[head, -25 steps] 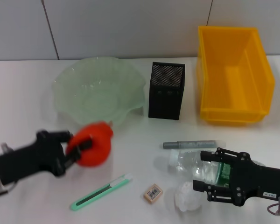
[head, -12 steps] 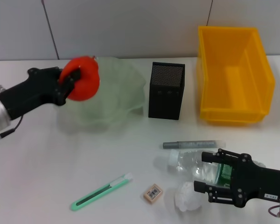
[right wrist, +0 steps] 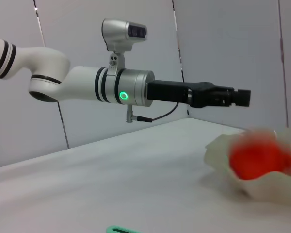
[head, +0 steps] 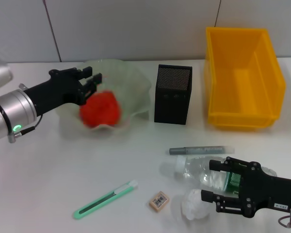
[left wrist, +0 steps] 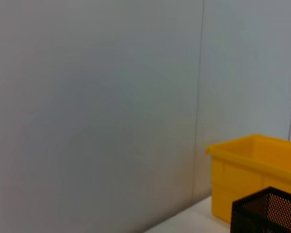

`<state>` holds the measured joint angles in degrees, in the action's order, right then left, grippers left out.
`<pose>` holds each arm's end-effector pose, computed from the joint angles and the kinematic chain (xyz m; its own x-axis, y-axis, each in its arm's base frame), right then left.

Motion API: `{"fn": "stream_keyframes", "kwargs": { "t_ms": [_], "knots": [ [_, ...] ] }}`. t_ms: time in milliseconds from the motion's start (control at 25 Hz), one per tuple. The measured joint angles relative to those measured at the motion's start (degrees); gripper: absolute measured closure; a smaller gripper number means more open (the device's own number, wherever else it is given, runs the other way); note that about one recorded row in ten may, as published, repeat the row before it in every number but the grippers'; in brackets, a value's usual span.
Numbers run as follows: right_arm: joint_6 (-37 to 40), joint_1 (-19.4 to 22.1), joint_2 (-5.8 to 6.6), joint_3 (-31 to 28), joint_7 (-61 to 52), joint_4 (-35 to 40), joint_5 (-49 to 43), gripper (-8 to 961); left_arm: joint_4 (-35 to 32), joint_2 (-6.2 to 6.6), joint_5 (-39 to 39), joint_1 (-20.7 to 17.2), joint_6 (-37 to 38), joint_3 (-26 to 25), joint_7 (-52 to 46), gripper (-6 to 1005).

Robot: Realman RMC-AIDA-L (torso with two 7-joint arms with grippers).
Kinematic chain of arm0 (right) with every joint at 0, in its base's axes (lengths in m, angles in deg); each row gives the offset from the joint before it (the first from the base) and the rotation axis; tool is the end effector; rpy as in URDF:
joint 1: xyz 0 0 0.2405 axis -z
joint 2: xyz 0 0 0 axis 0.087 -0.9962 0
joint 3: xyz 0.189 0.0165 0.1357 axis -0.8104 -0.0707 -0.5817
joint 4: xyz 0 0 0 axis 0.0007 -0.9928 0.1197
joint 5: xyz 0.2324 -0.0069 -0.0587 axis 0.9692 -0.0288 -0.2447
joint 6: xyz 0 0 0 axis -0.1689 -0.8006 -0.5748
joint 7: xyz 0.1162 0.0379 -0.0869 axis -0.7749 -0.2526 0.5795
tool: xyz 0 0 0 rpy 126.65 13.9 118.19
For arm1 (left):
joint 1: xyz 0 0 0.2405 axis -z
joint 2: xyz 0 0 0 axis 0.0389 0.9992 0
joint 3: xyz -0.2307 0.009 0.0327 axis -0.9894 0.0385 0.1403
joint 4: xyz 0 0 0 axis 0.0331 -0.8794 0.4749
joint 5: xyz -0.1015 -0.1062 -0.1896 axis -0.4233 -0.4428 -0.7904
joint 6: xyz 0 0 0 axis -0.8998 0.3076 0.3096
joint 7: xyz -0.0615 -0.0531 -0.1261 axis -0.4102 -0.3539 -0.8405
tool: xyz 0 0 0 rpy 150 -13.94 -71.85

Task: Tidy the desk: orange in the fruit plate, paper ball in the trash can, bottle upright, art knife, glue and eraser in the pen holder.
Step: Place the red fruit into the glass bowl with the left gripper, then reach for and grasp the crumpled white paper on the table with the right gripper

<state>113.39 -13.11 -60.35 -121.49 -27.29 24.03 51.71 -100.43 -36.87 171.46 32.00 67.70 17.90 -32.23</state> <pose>0.3021 0.2787 -0.0302 0.8006 -0.1988 -0.5653 -0.3645 -0.9103 -0.1962 -0.2606 0.4121 -0.0035 0.8014 0.1578 0.5770 0.5060 -0.6933 -0.5132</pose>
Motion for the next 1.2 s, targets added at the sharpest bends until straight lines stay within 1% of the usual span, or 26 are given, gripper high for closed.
{"fn": "stream_keyframes", "kwargs": {
  "t_ms": [160,240,360,400,440,480,520,600,720,760,800,840,880,920,960,1000,1080,1200],
  "knots": [
    [-0.1,0.0,0.00,0.0,0.0,0.0,0.0,172,0.0,-0.08,-0.1,0.2,-0.5,1.1,-0.2,770],
    [-0.1,0.0,0.00,0.0,0.0,0.0,0.0,172,0.0,-0.10,-0.2,0.1,0.2,1.0,-0.2,672],
    [0.9,0.0,0.04,-0.5,-1.0,-0.6,0.0,172,-0.8,0.12,-0.2,-0.8,4.3,0.8,-1.5,525],
    [1.3,0.2,0.08,-0.9,-2.1,-1.3,0.1,171,-0.8,0.12,-0.2,-0.8,4.3,0.8,-1.5,495],
    [1.7,0.6,0.17,-1.6,-3.6,-2.5,0.0,171,-2.2,0.43,-0.2,-2.4,9.9,0.6,-2.9,465],
    [1.9,1.5,0.55,-3.1,-6.8,-4.9,-0.1,171,-2.5,0.44,-0.2,-2.8,11.1,0.6,-2.9,435],
    [1.9,1.5,0.55,-3.1,-6.8,-4.9,-0.1,171,-3.2,0.48,-0.2,-3.9,14.1,0.7,-2.1,406],
    [2.4,2.4,1.19,-4.5,-10.8,-8.0,-0.2,171,-3.7,0.44,-0.1,-6.0,18.6,1.0,0.7,346],
    [3.9,4.0,2.43,-5.6,-20.4,-15.8,-1.7,171,-3.4,0.24,-0.1,-9.7,24.2,1.1,5.5,270],
    [4.4,4.4,2.82,-5.8,-25.2,-19.3,-3.5,171,-3.4,0.24,-0.1,-9.7,24.2,1.1,5.5,254],
    [5.3,4.3,3.24,-5.9,-31.0,-23.7,-6.2,172,-3.2,0.22,-0.1,-10.9,25.5,1.1,6.5,238],
    [6.2,3.9,3.52,-6.2,-35.6,-27.8,-9.2,172,-2.6,0.30,0.1,-12.2,27.2,1.3,7.7,221],
    [7.1,3.3,3.71,-6.4,-39.7,-31.4,-11.8,172,-2.6,0.30,0.1,-12.2,27.2,1.3,7.7,205],
    [8.1,2.7,3.77,-6.5,-43.1,-34.3,-14.1,173,-2.0,0.41,0.3,-13.3,28.8,1.6,9.3,189],
    [9.4,1.6,3.81,-6.6,-46.8,-38.1,-16.9,173,-2.0,0.41,0.3,-13.3,28.8,1.6,9.3,189],
    [11.0,0.4,3.72,-6.4,-50.2,-41.7,-20.0,173,-1.7,0.46,0.4,-15.2,30.3,2.6,11.9,189],
    [14.9,-2.8,3.05,-6.0,-54.9,-48.5,-27.0,174,-1.7,0.45,0.4,-16.2,30.4,3.1,12.4,189],
    [21.3,-8.3,1.44,-5.8,-56.6,-56.0,-35.5,175,-0.9,0.45,0.4,-16.5,30.5,3.4,12.5,189]
  ]
}}
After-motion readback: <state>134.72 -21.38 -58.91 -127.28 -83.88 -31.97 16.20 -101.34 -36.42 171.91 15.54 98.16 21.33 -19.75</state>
